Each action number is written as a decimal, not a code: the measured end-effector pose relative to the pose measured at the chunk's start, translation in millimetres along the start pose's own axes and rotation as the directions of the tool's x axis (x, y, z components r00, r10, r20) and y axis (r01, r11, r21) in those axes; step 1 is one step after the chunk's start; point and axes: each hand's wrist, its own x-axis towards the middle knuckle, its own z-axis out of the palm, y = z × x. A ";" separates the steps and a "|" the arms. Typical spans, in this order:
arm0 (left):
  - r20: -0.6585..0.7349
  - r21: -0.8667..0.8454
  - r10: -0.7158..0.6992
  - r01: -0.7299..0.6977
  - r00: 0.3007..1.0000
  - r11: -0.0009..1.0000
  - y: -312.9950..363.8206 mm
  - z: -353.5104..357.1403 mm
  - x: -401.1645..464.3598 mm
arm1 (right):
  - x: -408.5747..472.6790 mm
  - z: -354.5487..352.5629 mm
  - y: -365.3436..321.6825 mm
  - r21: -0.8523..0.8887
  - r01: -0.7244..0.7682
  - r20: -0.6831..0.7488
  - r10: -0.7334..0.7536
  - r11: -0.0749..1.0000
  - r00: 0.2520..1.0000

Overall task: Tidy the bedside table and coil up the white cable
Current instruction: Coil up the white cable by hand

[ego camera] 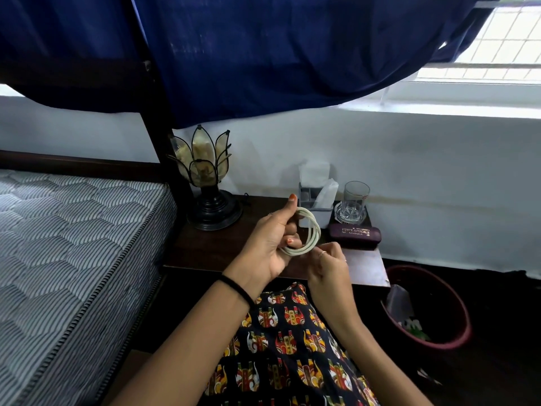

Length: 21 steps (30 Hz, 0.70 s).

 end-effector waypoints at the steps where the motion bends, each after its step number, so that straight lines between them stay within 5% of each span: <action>1: -0.003 0.002 0.004 -0.004 1.000 1.000 -1.6 0.4 0.3 | 2.1 1.3 -1.3 0.007 -0.039 0.024 0.038 0.999 0.999; 3: -0.009 0.028 0.019 -0.019 1.000 0.999 -4.3 -1.4 1.9 | 7.0 -0.1 -6.9 0.204 -0.195 0.139 0.169 0.959 0.976; 7: -0.030 0.289 0.113 -0.100 0.993 0.952 -10.1 -10.4 6.4 | 11.3 -10.4 -16.1 0.591 -0.407 0.352 0.232 0.696 0.907; 12: -0.037 0.539 0.310 -0.242 0.950 0.807 -14.7 -17.9 10.7 | 12.8 -23.0 -15.9 0.677 -0.435 0.384 0.220 0.593 0.897; 21: 0.058 0.719 0.473 -0.366 0.879 0.591 -12.1 -19.9 11.9 | 14.8 -33.8 -23.2 0.759 -0.446 0.400 0.202 0.475 0.894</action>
